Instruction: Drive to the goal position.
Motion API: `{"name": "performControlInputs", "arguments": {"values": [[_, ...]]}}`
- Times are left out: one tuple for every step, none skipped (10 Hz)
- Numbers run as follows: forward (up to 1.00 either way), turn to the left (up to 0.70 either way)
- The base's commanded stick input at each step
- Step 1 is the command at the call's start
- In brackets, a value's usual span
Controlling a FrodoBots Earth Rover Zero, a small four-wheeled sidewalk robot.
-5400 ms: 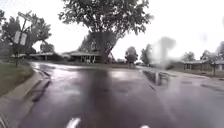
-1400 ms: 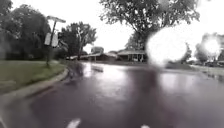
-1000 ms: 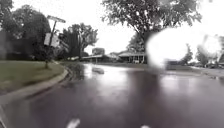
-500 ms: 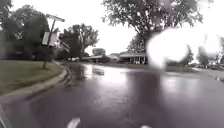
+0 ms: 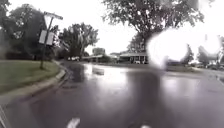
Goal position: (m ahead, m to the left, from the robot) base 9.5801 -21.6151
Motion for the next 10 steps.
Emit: {"name": "performControlInputs", "arguments": {"values": [[0.5,0.0],[0.5,0.0],[0.5,0.0],[0.5,0.0],[0.5,0.0],[0.5,0.15],[0.5,0.5],[0.5,0.5],[0.5,0.34],[0.5,0.08]]}}
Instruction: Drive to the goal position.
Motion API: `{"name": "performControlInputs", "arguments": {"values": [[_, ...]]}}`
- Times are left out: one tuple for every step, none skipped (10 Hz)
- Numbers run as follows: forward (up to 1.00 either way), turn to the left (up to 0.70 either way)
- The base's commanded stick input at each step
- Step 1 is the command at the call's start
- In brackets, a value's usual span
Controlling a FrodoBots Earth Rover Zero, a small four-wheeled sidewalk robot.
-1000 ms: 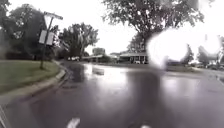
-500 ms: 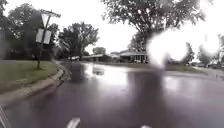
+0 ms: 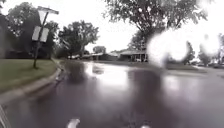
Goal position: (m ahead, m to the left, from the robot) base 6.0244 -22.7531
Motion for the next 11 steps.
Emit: {"name": "performControlInputs", "arguments": {"values": [[0.5,0.0],[0.5,0.0],[0.5,0.0],[0.5,0.0],[0.5,0.0],[0.5,0.0],[0.5,0.0],[0.5,0.0],[0.5,0.0],[0.5,0.0],[0.5,0.0]]}}
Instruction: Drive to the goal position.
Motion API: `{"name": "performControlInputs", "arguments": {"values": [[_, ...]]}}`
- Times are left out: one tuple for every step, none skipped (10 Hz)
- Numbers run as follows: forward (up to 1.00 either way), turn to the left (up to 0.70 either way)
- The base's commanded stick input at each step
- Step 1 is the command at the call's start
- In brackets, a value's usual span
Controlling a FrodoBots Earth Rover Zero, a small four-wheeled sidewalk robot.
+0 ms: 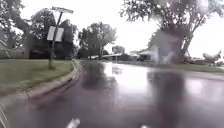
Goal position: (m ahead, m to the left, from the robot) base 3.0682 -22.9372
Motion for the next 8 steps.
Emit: {"name": "performControlInputs", "arguments": {"values": [[0.5,0.0],[0.5,0.0],[0.5,0.0],[0.5,0.0],[0.5,0.0],[0.5,0.0],[0.5,0.0],[0.5,0.0]]}}
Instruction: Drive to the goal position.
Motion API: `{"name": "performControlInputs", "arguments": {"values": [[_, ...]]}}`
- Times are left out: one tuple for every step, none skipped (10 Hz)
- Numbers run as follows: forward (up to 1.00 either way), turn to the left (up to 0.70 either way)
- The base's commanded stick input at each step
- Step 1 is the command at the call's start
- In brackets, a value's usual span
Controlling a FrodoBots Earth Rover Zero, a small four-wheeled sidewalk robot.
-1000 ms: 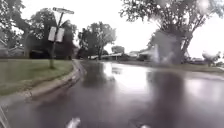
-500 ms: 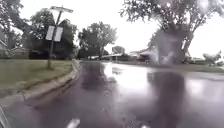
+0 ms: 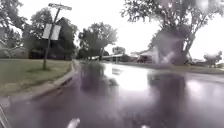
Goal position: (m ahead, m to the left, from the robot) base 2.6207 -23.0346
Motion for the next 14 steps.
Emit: {"name": "performControlInputs", "arguments": {"values": [[0.5,0.0],[0.5,0.0],[0.5,0.0],[0.5,0.0],[0.5,0.0],[0.5,0.0],[0.5,0.0],[0.5,0.0],[0.5,0.0],[0.5,0.0],[0.5,0.0],[0.5,0.0],[0.5,-0.01],[0.5,-0.5]]}}
